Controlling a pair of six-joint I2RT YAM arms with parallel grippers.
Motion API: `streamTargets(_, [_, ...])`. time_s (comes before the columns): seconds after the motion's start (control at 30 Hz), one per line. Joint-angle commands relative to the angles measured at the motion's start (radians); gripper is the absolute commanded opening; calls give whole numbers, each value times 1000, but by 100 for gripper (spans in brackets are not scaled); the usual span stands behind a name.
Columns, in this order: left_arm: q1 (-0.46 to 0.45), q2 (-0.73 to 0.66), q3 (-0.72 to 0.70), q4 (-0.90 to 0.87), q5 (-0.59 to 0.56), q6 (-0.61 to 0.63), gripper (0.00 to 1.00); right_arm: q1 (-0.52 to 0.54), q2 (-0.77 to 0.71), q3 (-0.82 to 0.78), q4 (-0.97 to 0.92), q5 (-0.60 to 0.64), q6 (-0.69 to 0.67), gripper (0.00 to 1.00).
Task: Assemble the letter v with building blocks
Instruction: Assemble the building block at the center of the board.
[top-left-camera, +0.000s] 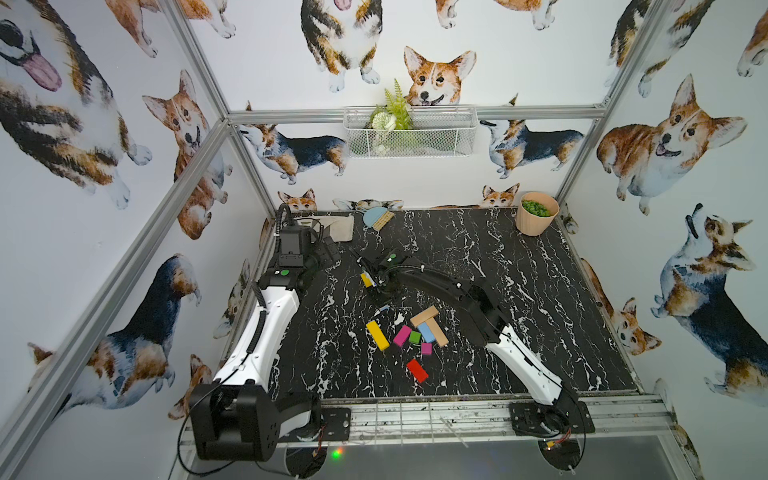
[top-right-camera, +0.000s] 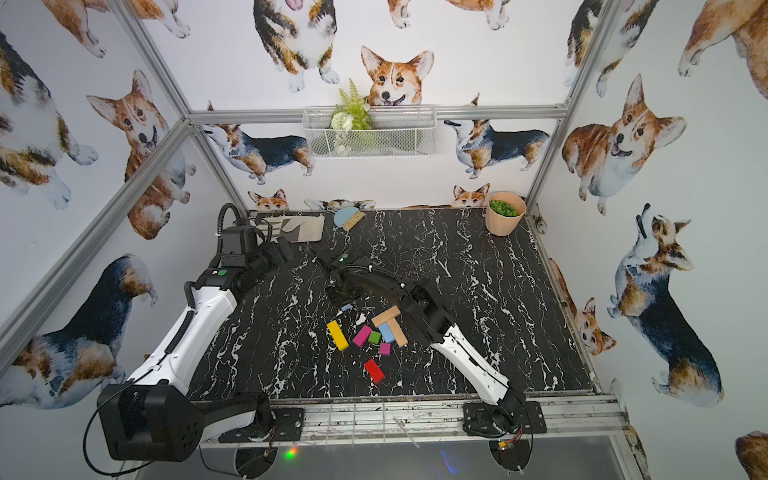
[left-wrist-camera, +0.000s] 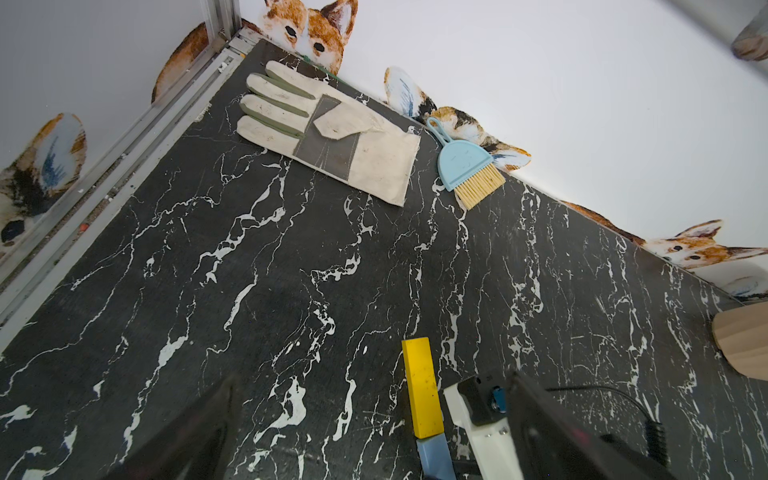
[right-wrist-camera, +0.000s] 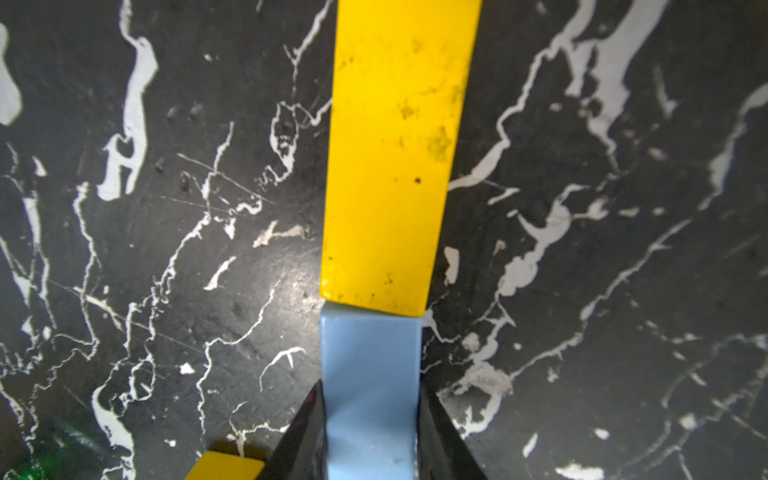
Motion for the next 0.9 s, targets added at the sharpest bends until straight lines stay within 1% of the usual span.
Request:
streamTargets(0.0, [2,2,-1,24,-10,1,100,-2,17,-5,-29,22,7,40])
streamTargets(0.27, [2,4,1,24,-8,1,100,-1,12,-6,-29,20,4,46])
streamTargets(0.57, [2,3,1,24,-8,1,100,5,-37,-35,-21,43,-2,59])
streamTargets(0.73, [2,1,2,22,-10,3,100,7,-115,-123,-4,46,-8,62])
streamTargets(0.77, [2,0,4,20,-11,4,100,10,-147,-162,7,49,-11,62])
streamTargets(0.8, [2,1,4,20,-10,4,100,11,-175,-202,21,54,-11,66])
streamTargets(0.87, [3,0,4,20,-9,4,100,13,-238,-275,57,56,-7,68])
